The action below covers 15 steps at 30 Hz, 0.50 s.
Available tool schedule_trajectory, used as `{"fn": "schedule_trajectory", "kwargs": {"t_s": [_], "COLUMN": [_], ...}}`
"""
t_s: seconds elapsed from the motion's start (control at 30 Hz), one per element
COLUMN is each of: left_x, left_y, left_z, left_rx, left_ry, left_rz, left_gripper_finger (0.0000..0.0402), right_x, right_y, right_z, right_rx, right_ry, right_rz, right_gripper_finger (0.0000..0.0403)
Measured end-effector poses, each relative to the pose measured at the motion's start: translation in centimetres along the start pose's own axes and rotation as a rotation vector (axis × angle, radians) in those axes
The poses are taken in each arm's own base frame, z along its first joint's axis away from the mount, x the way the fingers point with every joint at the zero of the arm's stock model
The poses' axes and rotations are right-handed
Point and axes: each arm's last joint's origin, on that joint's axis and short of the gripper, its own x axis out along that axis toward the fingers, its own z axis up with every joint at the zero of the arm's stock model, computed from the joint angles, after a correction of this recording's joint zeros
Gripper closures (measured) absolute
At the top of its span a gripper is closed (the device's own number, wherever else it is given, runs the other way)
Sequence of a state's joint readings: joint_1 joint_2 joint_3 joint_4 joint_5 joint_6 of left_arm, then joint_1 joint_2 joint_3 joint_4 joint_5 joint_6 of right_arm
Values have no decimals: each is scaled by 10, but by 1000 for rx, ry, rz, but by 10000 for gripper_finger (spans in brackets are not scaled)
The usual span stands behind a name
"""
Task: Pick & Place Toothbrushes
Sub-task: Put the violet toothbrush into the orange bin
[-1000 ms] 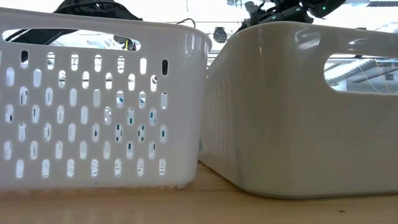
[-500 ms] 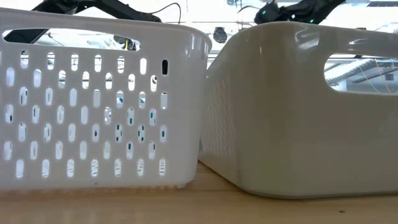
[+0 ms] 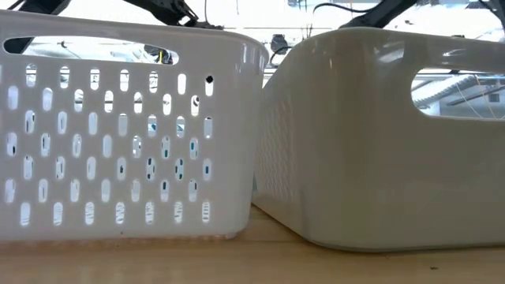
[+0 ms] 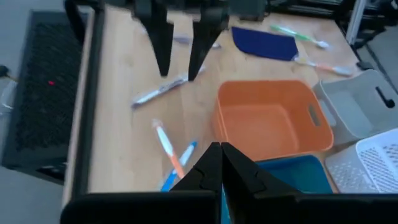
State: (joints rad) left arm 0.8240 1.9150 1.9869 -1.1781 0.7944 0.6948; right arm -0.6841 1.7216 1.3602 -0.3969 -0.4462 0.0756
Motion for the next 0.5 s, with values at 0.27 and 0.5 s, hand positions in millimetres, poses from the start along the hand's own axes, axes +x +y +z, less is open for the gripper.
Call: {"fn": "schedule_trajectory", "kwargs": {"t_s": [0.27, 0.5], "left_x": [-35, -50], "left_y": [-23, -38], "left_z": [11, 16], "left_rx": [25, 84], "left_ry": [-65, -151], "left_rz": [59, -10], "left_gripper_finger": [398, 400], "right_x": [28, 48], "right_y": [-12, -20], "right_z": [12, 13], "right_rx": [-34, -89], "right_ry": [131, 184], "right_rz": [-2, 4], "right_gripper_finger": [234, 234]}}
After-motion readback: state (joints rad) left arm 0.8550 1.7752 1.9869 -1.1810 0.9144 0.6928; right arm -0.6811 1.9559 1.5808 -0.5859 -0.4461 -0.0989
